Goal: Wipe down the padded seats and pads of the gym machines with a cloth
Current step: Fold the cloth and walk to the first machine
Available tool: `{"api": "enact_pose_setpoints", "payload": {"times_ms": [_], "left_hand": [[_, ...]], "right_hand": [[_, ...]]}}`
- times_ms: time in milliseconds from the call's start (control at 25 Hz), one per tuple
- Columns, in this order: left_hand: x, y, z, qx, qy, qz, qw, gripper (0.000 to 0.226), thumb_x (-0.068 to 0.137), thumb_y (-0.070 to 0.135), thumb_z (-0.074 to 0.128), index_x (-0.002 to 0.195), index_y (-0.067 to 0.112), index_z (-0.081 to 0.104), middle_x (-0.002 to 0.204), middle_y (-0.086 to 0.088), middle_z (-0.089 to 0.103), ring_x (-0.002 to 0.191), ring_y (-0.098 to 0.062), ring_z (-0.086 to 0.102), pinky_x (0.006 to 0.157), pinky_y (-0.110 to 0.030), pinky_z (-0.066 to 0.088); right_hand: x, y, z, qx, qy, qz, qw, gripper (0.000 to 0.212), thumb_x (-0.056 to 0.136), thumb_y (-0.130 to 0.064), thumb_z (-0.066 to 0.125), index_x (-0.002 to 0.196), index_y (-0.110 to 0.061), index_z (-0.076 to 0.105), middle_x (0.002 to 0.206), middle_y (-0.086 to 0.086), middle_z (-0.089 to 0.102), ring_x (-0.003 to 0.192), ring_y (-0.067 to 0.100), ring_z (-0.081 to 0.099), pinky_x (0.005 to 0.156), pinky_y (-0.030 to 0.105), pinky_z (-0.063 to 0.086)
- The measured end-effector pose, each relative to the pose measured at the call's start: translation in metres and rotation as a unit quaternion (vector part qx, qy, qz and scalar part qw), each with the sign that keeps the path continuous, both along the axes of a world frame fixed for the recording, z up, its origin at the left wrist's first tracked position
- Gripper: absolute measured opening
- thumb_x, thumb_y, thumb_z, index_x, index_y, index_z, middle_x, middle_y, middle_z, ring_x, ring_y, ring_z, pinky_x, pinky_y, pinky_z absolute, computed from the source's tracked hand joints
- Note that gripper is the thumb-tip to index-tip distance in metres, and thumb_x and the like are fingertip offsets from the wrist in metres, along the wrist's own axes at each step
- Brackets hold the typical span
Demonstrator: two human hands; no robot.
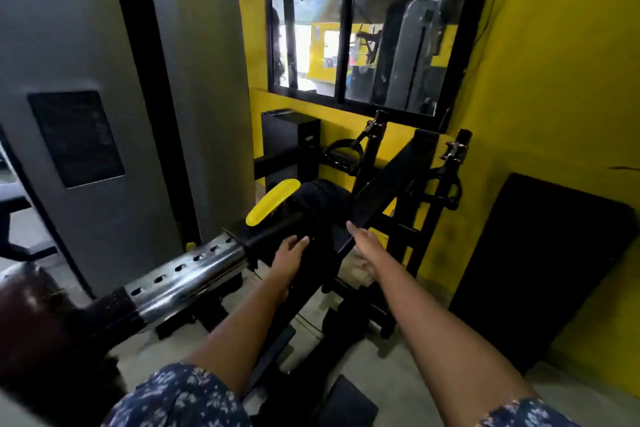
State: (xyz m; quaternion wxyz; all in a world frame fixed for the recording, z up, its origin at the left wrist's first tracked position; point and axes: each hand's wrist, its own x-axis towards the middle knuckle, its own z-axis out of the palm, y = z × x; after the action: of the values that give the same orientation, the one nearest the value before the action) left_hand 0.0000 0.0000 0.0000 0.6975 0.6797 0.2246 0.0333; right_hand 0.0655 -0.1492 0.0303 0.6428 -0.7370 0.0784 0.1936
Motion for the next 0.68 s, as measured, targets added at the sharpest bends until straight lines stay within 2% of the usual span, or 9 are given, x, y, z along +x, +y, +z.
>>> {"api": "enact_pose_setpoints", "payload": {"times_ms": [120, 200, 280, 360, 400, 440, 520, 600, 680], "left_hand": [[0.034, -0.009, -0.009, -0.004, 0.028, 0.003, 1.000, 0.049, 0.093, 0.043, 0.049, 0.134, 0.016, 0.046, 0.134, -0.004, 0.052, 0.118, -0.021, 0.051, 0.086, -0.030, 0.036], [0.053, -0.015, -0.015, -0.035, 0.051, 0.018, 0.998, 0.060, 0.089, 0.049, 0.053, 0.137, 0.017, 0.042, 0.136, -0.004, 0.051, 0.120, -0.022, 0.051, 0.090, -0.030, 0.039], [0.068, -0.018, -0.025, -0.047, 0.053, 0.043, 0.997, 0.081, 0.074, 0.061, 0.062, 0.140, 0.018, 0.039, 0.136, -0.003, 0.052, 0.120, -0.024, 0.053, 0.101, -0.035, 0.042], [0.081, -0.024, -0.035, -0.057, 0.037, 0.065, 0.996, 0.102, 0.052, 0.072, 0.068, 0.138, 0.020, 0.044, 0.132, -0.005, 0.057, 0.115, -0.024, 0.058, 0.100, -0.043, 0.046], [0.084, -0.026, -0.037, -0.064, 0.030, 0.070, 0.995, 0.107, 0.048, 0.072, 0.070, 0.137, 0.020, 0.045, 0.131, -0.005, 0.058, 0.114, -0.024, 0.059, 0.099, -0.043, 0.047], [0.086, -0.028, -0.035, -0.071, 0.024, 0.074, 0.994, 0.103, 0.051, 0.069, 0.073, 0.136, 0.017, 0.045, 0.130, -0.006, 0.059, 0.112, -0.024, 0.060, 0.098, -0.041, 0.048], [0.078, -0.037, -0.021, -0.069, 0.009, 0.081, 0.994, 0.070, 0.077, 0.046, 0.069, 0.133, 0.010, 0.046, 0.128, -0.008, 0.059, 0.109, -0.024, 0.061, 0.094, -0.036, 0.049], [0.061, -0.040, -0.012, -0.065, -0.017, 0.088, 0.994, 0.038, 0.092, 0.024, 0.057, 0.126, 0.007, 0.051, 0.119, -0.010, 0.063, 0.098, -0.023, 0.064, 0.082, -0.031, 0.054], [0.030, -0.039, -0.001, -0.087, -0.029, 0.105, 0.990, 0.022, 0.096, 0.021, 0.051, 0.114, 0.009, 0.058, 0.104, -0.008, 0.067, 0.086, -0.019, 0.065, 0.072, -0.029, 0.055]], "right_hand": [[0.058, 0.008, -0.013, 0.038, 0.000, -0.034, 0.999, 0.085, 0.085, -0.057, 0.055, 0.149, -0.013, 0.019, 0.150, 0.009, 0.031, 0.133, 0.032, 0.036, 0.100, 0.043, 0.036], [0.096, 0.018, -0.028, 0.084, 0.010, -0.001, 0.996, 0.093, 0.078, -0.060, 0.063, 0.147, -0.011, 0.025, 0.146, 0.010, 0.038, 0.129, 0.031, 0.043, 0.096, 0.041, 0.040], [0.113, 0.028, -0.038, 0.101, 0.015, 0.033, 0.994, 0.086, 0.072, -0.059, 0.069, 0.136, -0.007, 0.045, 0.132, 0.012, 0.055, 0.114, 0.030, 0.056, 0.092, 0.039, 0.048], [0.116, 0.029, -0.042, 0.110, 0.010, 0.033, 0.993, 0.065, 0.077, -0.050, 0.070, 0.123, -0.005, 0.057, 0.116, 0.013, 0.064, 0.101, 0.030, 0.062, 0.090, 0.042, 0.052], [0.113, 0.025, -0.040, 0.121, 0.012, 0.025, 0.992, 0.051, 0.081, -0.041, 0.069, 0.117, -0.006, 0.060, 0.109, 0.013, 0.067, 0.095, 0.029, 0.064, 0.085, 0.040, 0.054], [0.110, 0.020, -0.038, 0.138, 0.011, 0.023, 0.990, 0.040, 0.084, -0.033, 0.068, 0.112, -0.005, 0.062, 0.100, 0.011, 0.068, 0.086, 0.026, 0.065, 0.075, 0.036, 0.055], [0.099, 0.004, -0.027, 0.151, 0.015, 0.042, 0.988, 0.028, 0.085, -0.025, 0.068, 0.105, -0.005, 0.064, 0.083, 0.007, 0.067, 0.069, 0.018, 0.064, 0.056, 0.026, 0.052], [0.085, -0.012, -0.015, 0.128, 0.016, 0.067, 0.989, 0.029, 0.084, -0.025, 0.070, 0.103, -0.004, 0.065, 0.079, 0.005, 0.067, 0.065, 0.016, 0.062, 0.053, 0.025, 0.051], [0.063, -0.027, -0.005, 0.100, 0.013, 0.084, 0.991, 0.030, 0.083, -0.027, 0.070, 0.103, -0.005, 0.065, 0.080, 0.004, 0.067, 0.066, 0.016, 0.062, 0.058, 0.026, 0.052]]}}
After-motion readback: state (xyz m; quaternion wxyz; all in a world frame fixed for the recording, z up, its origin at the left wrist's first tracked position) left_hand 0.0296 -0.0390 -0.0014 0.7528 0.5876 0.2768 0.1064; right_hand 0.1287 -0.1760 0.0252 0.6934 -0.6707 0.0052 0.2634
